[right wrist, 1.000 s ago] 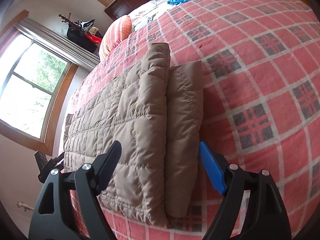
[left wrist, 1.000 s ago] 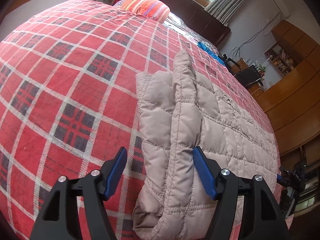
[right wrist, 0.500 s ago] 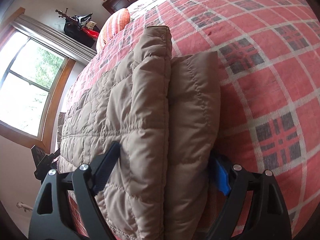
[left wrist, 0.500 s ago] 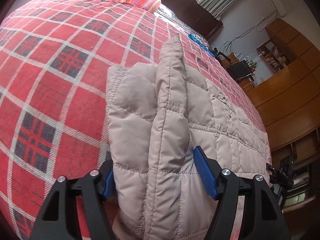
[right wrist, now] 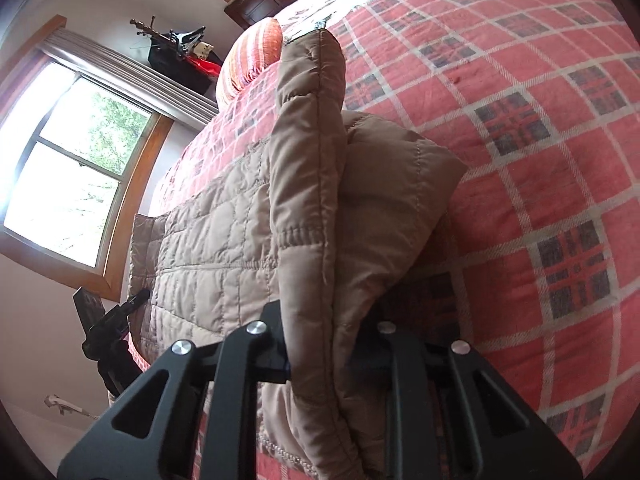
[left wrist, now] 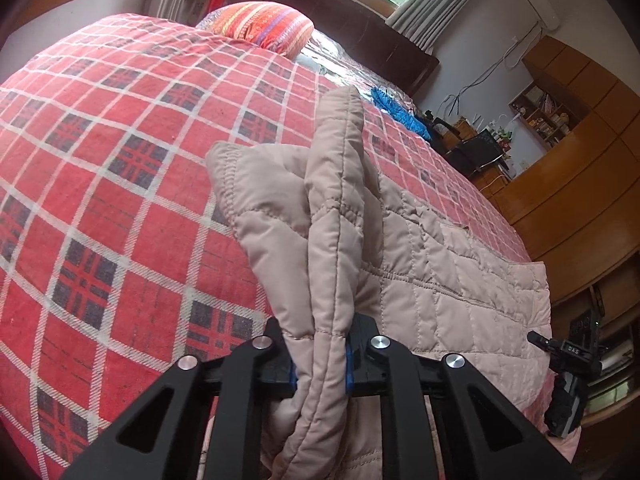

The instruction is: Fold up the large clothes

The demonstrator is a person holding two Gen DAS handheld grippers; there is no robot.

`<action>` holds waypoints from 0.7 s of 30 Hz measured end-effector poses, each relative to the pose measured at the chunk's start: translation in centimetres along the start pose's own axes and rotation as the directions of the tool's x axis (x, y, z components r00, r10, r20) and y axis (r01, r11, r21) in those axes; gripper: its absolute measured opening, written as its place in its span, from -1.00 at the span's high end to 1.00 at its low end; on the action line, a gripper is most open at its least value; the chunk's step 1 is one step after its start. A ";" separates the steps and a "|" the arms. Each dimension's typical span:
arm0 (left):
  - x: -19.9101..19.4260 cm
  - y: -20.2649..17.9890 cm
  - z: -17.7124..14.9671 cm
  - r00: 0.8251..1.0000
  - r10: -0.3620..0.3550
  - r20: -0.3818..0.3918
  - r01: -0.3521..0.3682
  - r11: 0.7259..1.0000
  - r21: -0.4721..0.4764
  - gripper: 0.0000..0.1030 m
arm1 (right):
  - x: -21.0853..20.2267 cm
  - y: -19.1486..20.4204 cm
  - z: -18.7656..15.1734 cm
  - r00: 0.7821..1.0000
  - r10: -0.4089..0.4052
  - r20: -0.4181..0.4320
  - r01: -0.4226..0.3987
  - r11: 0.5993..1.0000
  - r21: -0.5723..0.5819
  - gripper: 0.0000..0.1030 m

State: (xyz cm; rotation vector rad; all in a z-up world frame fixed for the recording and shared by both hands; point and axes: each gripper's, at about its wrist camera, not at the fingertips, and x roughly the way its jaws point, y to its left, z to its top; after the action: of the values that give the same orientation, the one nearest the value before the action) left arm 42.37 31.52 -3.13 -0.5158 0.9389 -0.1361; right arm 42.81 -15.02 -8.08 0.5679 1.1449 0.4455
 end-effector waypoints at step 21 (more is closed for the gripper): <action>-14.9 -5.4 -6.2 0.986 -0.141 0.094 0.126 0.980 0.155 0.73 | -12.8 6.7 -8.7 0.994 0.061 0.091 -0.043 0.981 -0.187 0.71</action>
State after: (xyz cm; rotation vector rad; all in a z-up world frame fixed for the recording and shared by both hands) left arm 29.12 29.47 7.46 -0.4434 0.7853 -0.2958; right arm 29.89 -15.84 2.64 0.4533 0.9862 0.5578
